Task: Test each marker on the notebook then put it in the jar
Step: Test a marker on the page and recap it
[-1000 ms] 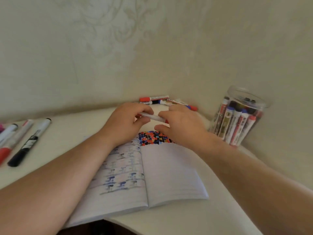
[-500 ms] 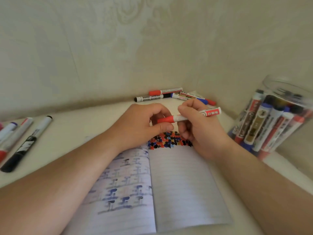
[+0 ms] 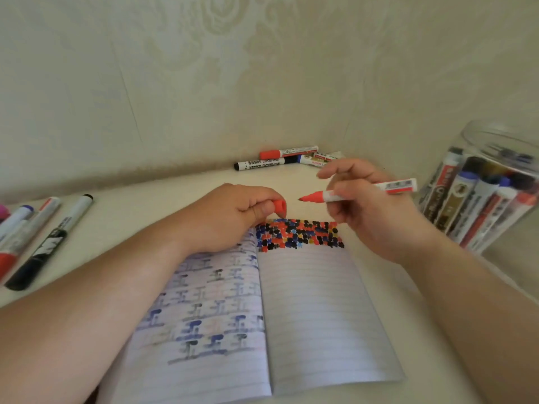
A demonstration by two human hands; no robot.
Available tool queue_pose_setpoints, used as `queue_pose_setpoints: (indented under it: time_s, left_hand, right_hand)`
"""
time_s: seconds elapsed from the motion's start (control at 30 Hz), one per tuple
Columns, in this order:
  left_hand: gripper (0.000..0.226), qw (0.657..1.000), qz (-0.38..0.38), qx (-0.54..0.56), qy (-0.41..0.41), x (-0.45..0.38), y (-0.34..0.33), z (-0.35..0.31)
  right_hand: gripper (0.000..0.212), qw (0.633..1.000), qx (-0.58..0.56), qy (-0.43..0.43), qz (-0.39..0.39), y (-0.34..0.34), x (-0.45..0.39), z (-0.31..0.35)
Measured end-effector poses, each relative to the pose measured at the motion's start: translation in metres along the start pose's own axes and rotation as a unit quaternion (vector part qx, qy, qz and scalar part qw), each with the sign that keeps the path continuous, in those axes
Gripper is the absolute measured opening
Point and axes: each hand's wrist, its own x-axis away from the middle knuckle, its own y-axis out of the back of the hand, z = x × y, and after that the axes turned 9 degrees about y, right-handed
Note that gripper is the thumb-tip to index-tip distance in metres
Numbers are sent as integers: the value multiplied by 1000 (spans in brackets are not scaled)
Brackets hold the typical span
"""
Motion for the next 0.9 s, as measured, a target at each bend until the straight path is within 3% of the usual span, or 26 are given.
queue_pose_setpoints:
  time_s: [0.1, 0.2, 0.3, 0.4, 0.5, 0.7, 0.9]
  left_hand:
    - [19, 1000, 4, -8, 4, 0, -1, -4]
    - [19, 1000, 16, -12, 6, -1, -2, -12]
    - [20, 999, 21, 38, -3, 0, -1, -14]
    - [16, 992, 54, 117, 4, 2, -1, -14]
    - [16, 991, 71, 113, 5, 2, -1, -14]
    - [17, 992, 70, 100, 30, 2, 1, -15]
    - [14, 992, 78, 94, 28, 2, 0, -16]
  right_hand:
    - [22, 999, -26, -9, -47, 7, -2, 7]
    - [16, 999, -28, -25, -31, 2, 3, 15]
    - [27, 997, -29, -62, -44, -5, 8, 21]
    - [31, 995, 0, -97, -37, -8, 5, 23]
    - [33, 992, 69, -109, -14, -9, 12, 17]
    - [33, 977, 196, -72, -44, -12, 29, 5]
    - [33, 972, 215, -80, -48, -16, 32, 3]
